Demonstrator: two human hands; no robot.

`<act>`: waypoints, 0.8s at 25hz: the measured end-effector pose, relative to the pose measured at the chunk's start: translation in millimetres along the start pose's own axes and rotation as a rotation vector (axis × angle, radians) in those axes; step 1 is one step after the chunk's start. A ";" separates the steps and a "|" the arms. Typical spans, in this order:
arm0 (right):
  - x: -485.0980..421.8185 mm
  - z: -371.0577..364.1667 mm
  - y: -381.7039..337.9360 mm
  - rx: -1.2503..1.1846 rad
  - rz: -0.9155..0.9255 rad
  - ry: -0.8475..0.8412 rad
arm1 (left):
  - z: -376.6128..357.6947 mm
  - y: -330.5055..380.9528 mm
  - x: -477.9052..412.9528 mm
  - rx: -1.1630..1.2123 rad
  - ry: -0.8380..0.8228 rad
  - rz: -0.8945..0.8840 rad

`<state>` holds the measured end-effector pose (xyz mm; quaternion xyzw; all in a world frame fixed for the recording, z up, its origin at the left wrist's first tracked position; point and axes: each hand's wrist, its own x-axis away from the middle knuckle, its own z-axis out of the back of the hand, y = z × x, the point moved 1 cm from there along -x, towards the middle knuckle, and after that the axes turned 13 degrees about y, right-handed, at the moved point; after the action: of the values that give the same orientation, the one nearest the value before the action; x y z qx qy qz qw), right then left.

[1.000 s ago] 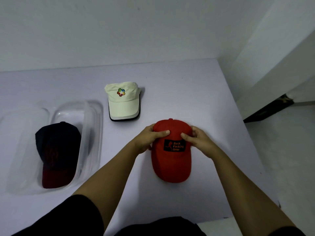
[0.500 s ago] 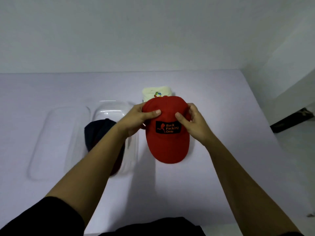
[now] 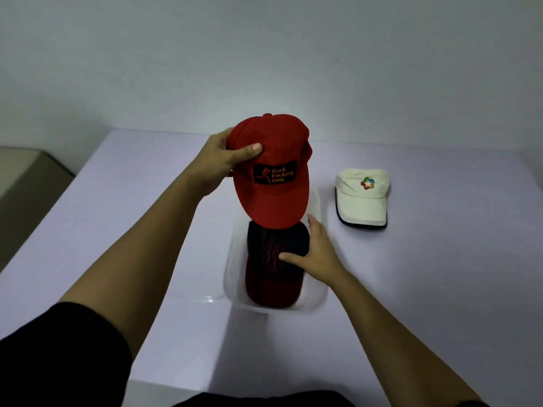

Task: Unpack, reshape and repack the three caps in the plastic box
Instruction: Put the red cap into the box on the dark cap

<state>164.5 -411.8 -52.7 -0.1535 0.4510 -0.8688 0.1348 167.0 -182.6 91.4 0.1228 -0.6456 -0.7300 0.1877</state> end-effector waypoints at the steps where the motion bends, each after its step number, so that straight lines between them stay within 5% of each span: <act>1: -10.7 -5.1 -3.4 0.074 0.005 -0.011 | 4.1 0.3 -0.2 0.013 0.002 -0.009; 7: -50.8 -15.1 -15.1 0.165 -0.128 -0.215 | 15.0 0.1 -7.6 0.078 0.002 -0.068; 13: -33.3 -5.3 -33.2 0.222 0.009 -0.244 | 12.8 -3.6 -31.7 0.075 0.006 -0.096; 20: 3.1 -0.4 -41.5 0.204 0.147 -0.210 | -13.2 -53.0 -35.5 -0.101 -0.266 0.046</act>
<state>157.6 -389.5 -18.2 -0.1955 0.3541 -0.8771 0.2591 198.4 -174.0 34.9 0.0004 -0.6297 -0.7670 0.1230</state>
